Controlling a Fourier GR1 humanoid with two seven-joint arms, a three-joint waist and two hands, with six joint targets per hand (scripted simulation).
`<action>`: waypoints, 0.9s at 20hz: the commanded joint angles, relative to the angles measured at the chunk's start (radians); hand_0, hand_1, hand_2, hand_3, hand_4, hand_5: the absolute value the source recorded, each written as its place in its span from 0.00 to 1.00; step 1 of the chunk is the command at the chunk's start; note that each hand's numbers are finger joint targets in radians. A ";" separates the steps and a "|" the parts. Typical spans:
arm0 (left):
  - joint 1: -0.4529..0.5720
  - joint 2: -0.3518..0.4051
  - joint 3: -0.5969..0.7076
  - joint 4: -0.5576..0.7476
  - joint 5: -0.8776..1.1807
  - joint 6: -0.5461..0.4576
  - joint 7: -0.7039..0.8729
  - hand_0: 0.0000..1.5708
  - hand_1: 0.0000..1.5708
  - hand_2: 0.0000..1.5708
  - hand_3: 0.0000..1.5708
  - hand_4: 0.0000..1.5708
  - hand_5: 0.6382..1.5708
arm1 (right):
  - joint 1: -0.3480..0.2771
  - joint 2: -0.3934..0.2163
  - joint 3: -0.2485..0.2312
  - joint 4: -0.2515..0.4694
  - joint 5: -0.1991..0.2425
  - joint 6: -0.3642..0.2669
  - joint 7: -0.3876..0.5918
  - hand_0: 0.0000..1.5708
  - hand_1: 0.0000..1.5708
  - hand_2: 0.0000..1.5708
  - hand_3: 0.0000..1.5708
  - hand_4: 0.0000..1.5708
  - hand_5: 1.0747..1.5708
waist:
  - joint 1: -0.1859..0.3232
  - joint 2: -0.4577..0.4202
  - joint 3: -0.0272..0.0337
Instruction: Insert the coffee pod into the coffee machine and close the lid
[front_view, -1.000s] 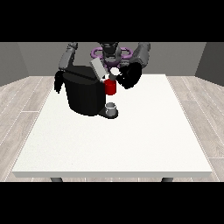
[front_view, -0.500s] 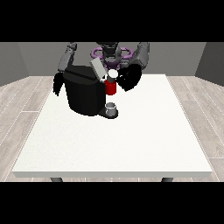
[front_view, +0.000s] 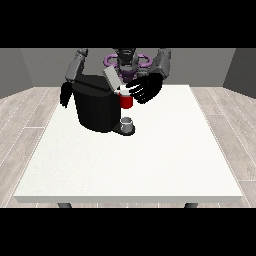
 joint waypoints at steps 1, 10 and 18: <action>0.109 -0.070 -0.009 -0.017 0.028 0.012 -0.089 0.00 0.00 0.00 0.00 0.00 1.00 | 0.064 -0.001 -0.011 0.032 -0.004 0.013 -0.043 0.00 0.00 0.00 0.00 0.17 1.00 | 0.048 -0.044 -0.0011; 0.490 -0.257 0.030 -0.024 0.182 -0.079 -0.250 0.00 0.00 0.00 0.00 0.00 1.00 | 0.344 0.082 0.051 0.008 0.045 -0.014 -0.120 0.00 0.00 0.00 0.00 0.00 1.00 | 0.190 -0.397 -0.0019; 0.810 -0.232 0.053 0.026 0.220 -0.170 -0.322 0.00 0.00 0.00 0.00 0.19 1.00 | 0.433 0.158 0.220 -0.219 0.153 -0.093 0.055 0.00 0.00 0.00 0.00 0.09 1.00 | 0.179 -0.666 -0.0030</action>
